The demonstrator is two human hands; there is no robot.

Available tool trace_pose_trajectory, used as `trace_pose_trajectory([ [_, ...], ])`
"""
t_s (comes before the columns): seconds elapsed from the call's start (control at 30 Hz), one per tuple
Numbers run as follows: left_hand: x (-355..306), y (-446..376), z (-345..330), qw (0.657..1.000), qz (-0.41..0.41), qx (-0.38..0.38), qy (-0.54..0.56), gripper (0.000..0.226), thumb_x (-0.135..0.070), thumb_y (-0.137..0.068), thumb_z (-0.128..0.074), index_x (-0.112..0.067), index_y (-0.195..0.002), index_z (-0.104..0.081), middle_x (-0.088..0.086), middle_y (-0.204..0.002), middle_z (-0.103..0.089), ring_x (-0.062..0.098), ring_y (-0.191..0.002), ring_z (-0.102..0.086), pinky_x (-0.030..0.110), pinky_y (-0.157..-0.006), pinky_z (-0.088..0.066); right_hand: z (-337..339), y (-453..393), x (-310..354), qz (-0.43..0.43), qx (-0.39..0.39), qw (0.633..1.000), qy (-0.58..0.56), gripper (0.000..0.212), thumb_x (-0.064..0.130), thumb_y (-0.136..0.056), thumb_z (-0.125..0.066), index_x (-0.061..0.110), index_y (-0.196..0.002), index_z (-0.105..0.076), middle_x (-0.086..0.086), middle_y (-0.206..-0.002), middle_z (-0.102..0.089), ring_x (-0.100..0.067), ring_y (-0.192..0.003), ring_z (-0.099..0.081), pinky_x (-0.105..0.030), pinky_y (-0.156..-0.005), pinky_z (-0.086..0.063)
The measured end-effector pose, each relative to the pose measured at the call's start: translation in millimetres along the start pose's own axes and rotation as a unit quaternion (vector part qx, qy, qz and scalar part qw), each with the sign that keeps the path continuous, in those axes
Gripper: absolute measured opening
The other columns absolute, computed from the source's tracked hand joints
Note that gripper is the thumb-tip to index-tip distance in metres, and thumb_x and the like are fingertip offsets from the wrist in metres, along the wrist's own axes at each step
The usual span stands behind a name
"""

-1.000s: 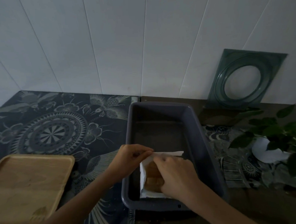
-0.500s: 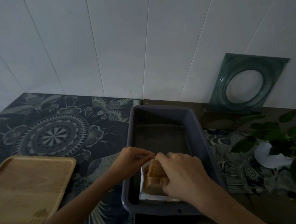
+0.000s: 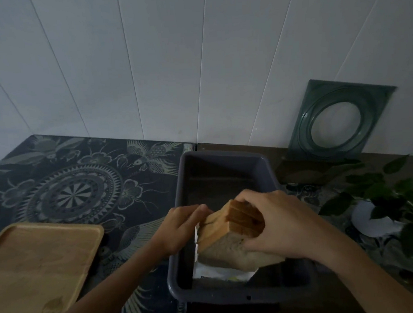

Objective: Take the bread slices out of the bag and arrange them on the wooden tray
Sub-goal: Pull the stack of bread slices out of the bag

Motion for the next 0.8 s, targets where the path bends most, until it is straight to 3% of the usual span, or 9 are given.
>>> trace_pose_trajectory([
  [0.1, -6, 3, 4, 0.995, -0.015, 0.008, 0.100, 0.057, -0.056, -0.095, -0.039, -0.018, -0.125, -0.069, 0.002, -0.119, -0.074, 0.019, -0.114, -0.068, 0.045, -0.100, -0.052, 14, 3, -5, 0.010, -0.008, 0.999, -0.045, 0.059, 0.057, -0.064, -0.077, 0.051, -0.118, -0.053, 0.026, -0.100, -0.067, 0.006, -0.091, -0.064, -0.023, -0.078, -0.056],
  [0.27, -23, 10, 3, 0.981, -0.051, 0.050, 0.183, 0.073, -0.067, -0.091, -0.046, -0.019, -0.146, -0.048, 0.009, -0.142, -0.058, 0.030, -0.131, -0.055, 0.042, -0.107, -0.049, 34, 0, -18, 0.016, -0.015, 0.992, -0.121, 0.060, 0.054, -0.064, -0.083, 0.050, -0.119, -0.058, 0.024, -0.109, -0.068, 0.006, -0.101, -0.064, -0.030, -0.087, -0.060],
  [0.37, -30, 10, 3, 0.977, -0.044, 0.061, 0.201, 0.077, -0.065, -0.092, -0.047, -0.012, -0.147, -0.046, 0.013, -0.146, -0.055, 0.031, -0.136, -0.052, 0.044, -0.112, -0.044, 40, -1, -24, 0.019, -0.031, 0.990, -0.136, 0.059, 0.054, -0.063, -0.085, 0.050, -0.117, -0.060, 0.022, -0.109, -0.067, 0.005, -0.102, -0.065, -0.033, -0.087, -0.061],
  [0.47, -32, 14, 6, 0.975, -0.041, 0.055, 0.212, 0.075, -0.066, -0.090, -0.050, -0.016, -0.146, -0.048, 0.010, -0.147, -0.056, 0.028, -0.136, -0.053, 0.036, -0.111, -0.044, 40, -4, -27, 0.021, -0.037, 0.989, -0.139, 0.061, 0.052, -0.064, -0.086, 0.050, -0.118, -0.059, 0.023, -0.111, -0.066, 0.006, -0.103, -0.064, -0.032, -0.088, -0.061],
  [0.63, -35, 17, 16, 0.986, -0.045, 0.039, 0.155, 0.063, -0.047, -0.087, -0.062, -0.026, -0.145, -0.048, 0.005, -0.141, -0.059, 0.028, -0.129, -0.057, 0.055, -0.106, -0.048, 41, -11, -32, 0.018, -0.025, 0.985, -0.169, 0.061, 0.053, -0.065, -0.088, 0.050, -0.119, -0.060, 0.020, -0.112, -0.068, 0.003, -0.101, -0.066, -0.033, -0.088, -0.061],
  [0.8, -48, 19, 27, 0.990, -0.091, -0.017, 0.107, 0.071, -0.033, -0.083, -0.078, -0.024, -0.145, -0.045, -0.005, -0.139, -0.061, 0.015, -0.128, -0.059, 0.025, -0.101, -0.051, 43, -22, -32, 0.034, -0.027, 0.969, -0.243, 0.059, 0.053, -0.063, -0.090, 0.048, -0.117, -0.065, 0.015, -0.110, -0.071, -0.003, -0.102, -0.069, -0.040, -0.090, -0.061],
])
Point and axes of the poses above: each hand's wrist, its own y-axis away from the middle knuckle, its own z-axis out of the back of the hand, x = y × z, the point moved 5 cm from there along -y, towards the middle knuckle
